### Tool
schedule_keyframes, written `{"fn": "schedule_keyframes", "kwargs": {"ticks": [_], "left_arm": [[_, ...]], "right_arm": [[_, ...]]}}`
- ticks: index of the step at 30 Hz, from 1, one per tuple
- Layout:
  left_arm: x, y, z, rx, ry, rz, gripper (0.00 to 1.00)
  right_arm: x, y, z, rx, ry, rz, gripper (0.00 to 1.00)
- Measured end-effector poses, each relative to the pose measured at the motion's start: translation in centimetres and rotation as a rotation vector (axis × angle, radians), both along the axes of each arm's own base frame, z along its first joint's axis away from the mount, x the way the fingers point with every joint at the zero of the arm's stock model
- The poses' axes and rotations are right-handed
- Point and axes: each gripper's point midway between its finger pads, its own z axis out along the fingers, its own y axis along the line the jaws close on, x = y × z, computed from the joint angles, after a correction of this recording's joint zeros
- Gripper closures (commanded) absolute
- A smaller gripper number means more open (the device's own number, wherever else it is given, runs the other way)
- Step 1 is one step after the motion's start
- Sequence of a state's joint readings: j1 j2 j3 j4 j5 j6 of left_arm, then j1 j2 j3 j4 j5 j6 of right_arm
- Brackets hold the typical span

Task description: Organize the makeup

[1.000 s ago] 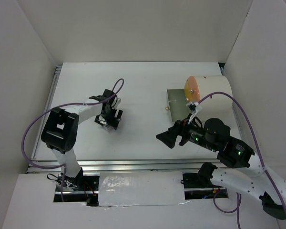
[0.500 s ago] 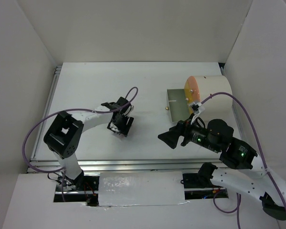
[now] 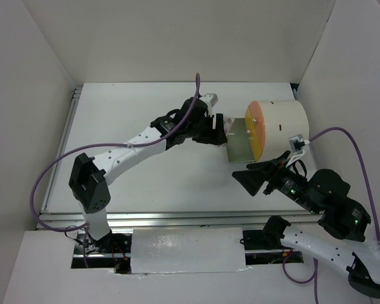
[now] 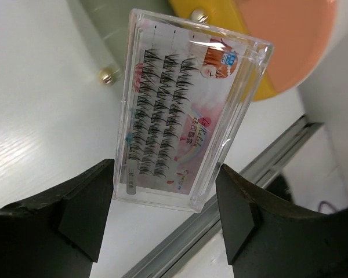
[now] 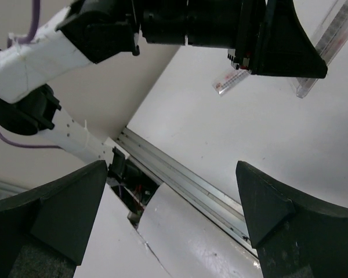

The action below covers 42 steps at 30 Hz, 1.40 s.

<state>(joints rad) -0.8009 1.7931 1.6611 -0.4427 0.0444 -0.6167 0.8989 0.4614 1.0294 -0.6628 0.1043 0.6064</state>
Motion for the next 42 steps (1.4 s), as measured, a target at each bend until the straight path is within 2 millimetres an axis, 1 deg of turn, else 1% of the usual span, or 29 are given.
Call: {"fn": "schedule_keyframes", "kwargs": {"ticks": [2,3,6,9,10,16,18,19,20,21,22,28,30,33,36,39,41,42], "left_arm": [[0.4,-1.4,1.4,-0.08,-0.001,0.018,0.69],[0.7,-2.0,1.6,-0.116,0.012,0.034,0.69],[1.6,-3.7,1.1,-0.196,0.057,0.071,0.69],[2.8,-5.4,-0.5,-0.26,0.112,0.113,0.66],[3.1,-5.8,-1.1,-0.269,0.124,0.123,0.63],[4.7,-7.9,-4.4,-0.3,0.197,0.174,0.54],[5.1,-8.4,-5.0,-0.309,0.209,0.18,0.48],[5.2,-8.5,-5.3,-0.309,0.214,0.182,0.42],[5.3,-8.6,-5.5,-0.309,0.217,0.181,0.38],[5.3,-8.7,-5.5,-0.309,0.218,0.18,0.2],[5.4,-8.8,-5.3,-0.312,0.215,0.177,0.01],[5.9,-9.6,-3.2,-0.355,0.184,0.158,0.01],[5.9,-9.6,-2.9,-0.36,0.178,0.156,0.01],[5.9,-9.1,-2.6,-0.35,0.171,0.168,0.01],[6.0,-7.3,-1.6,-0.312,0.136,0.21,0.01],[6.3,-3.9,1.0,-0.26,0.069,0.297,0.01],[7.0,-0.2,3.6,-0.227,0.008,0.385,0.01],[7.6,2.3,4.9,-0.212,-0.022,0.443,0.01]], "right_arm": [[-0.2,-0.9,0.8,0.024,-0.012,-0.026,0.0],[-0.2,-1.3,1.0,0.032,-0.016,-0.039,0.0],[-0.2,-1.9,1.5,0.045,-0.022,-0.059,0.0],[-0.2,-2.0,1.0,0.035,-0.007,-0.068,0.0],[-0.2,-2.0,0.9,0.032,-0.005,-0.069,0.0],[-0.2,-2.1,0.6,0.022,0.006,-0.07,0.0],[-0.2,-2.1,0.5,0.021,0.007,-0.07,0.0],[-0.2,-2.1,0.5,0.02,0.007,-0.07,0.0],[-0.2,-2.1,0.5,0.019,0.008,-0.07,0.0],[-0.2,-2.1,0.5,0.018,0.009,-0.07,0.0],[-0.2,-2.1,0.4,0.016,0.01,-0.07,0.0],[-0.3,-2.1,0.4,0.015,0.01,-0.069,0.0],[-0.3,-2.1,0.4,0.015,0.01,-0.069,0.0],[-0.3,-2.2,0.6,0.017,0.006,-0.068,0.0],[-0.3,-2.1,0.8,0.017,0.005,-0.066,0.0],[-0.3,-2.1,0.8,0.016,0.006,-0.065,0.0],[-0.3,-2.0,0.8,0.015,0.007,-0.063,0.0],[-0.3,-2.0,0.8,0.015,0.007,-0.061,0.0]]}}
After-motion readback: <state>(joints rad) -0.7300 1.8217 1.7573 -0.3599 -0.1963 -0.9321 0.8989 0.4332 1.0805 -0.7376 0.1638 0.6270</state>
